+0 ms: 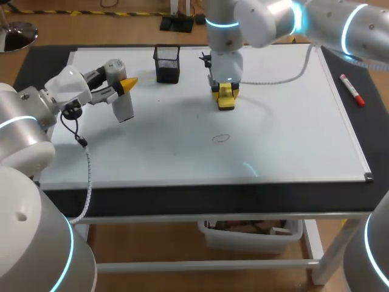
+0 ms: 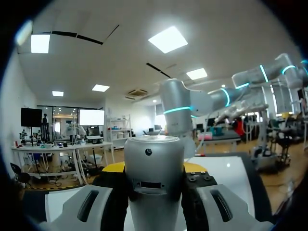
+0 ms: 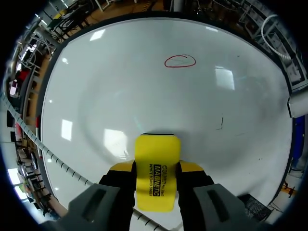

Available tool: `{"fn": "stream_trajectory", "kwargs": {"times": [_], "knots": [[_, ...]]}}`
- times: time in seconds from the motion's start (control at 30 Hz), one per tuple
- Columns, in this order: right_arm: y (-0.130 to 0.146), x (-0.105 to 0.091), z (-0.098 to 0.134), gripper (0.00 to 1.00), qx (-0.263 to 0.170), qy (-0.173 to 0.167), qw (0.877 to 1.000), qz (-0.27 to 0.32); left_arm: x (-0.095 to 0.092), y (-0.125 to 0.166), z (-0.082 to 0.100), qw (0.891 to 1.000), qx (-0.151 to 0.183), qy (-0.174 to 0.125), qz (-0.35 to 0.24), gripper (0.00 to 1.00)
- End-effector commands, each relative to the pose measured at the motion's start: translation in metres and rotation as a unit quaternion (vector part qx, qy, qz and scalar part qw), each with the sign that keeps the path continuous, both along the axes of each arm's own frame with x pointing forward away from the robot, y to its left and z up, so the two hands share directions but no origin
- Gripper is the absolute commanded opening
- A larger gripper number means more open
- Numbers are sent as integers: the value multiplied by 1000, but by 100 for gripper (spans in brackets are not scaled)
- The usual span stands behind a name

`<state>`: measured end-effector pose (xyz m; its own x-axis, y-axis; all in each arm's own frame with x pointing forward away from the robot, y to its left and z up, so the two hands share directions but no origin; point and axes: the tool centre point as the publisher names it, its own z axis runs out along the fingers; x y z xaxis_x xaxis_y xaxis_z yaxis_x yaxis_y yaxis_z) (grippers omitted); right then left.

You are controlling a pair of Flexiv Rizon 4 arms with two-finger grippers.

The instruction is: Pick up the inspection probe, press it on each red-marked spot on the whiteboard one by one, put down the probe, pick up the eraser, and wipe off all the red marks.

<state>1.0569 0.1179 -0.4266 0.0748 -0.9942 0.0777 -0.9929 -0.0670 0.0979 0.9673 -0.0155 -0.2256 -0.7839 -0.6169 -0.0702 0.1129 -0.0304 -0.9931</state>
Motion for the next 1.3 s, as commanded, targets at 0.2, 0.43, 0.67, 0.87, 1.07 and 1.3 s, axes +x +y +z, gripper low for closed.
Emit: {"fn": "stream_trajectory", "kwargs": {"times": [0.2,0.43,0.67,0.87,1.07,1.3], "knots": [[-29,3,-10,0,-13,2,1000,-12,0,-1,0,1000,-1,-2,2,0],[-52,9,-10,0,-15,-1,999,-35,0,-1,0,1000,-1,-2,2,0],[-72,14,-4,0,-15,-5,998,-55,0,-1,0,1000,-1,-2,2,0],[-86,18,8,0,-11,0,998,-66,0,-1,0,1000,-1,-2,2,0],[-109,23,24,0,-2,-1,997,-80,0,-1,0,1000,-1,-2,2,0],[-146,26,45,0,17,-12,995,-101,0,-1,0,1000,-1,-2,2,0]]}}
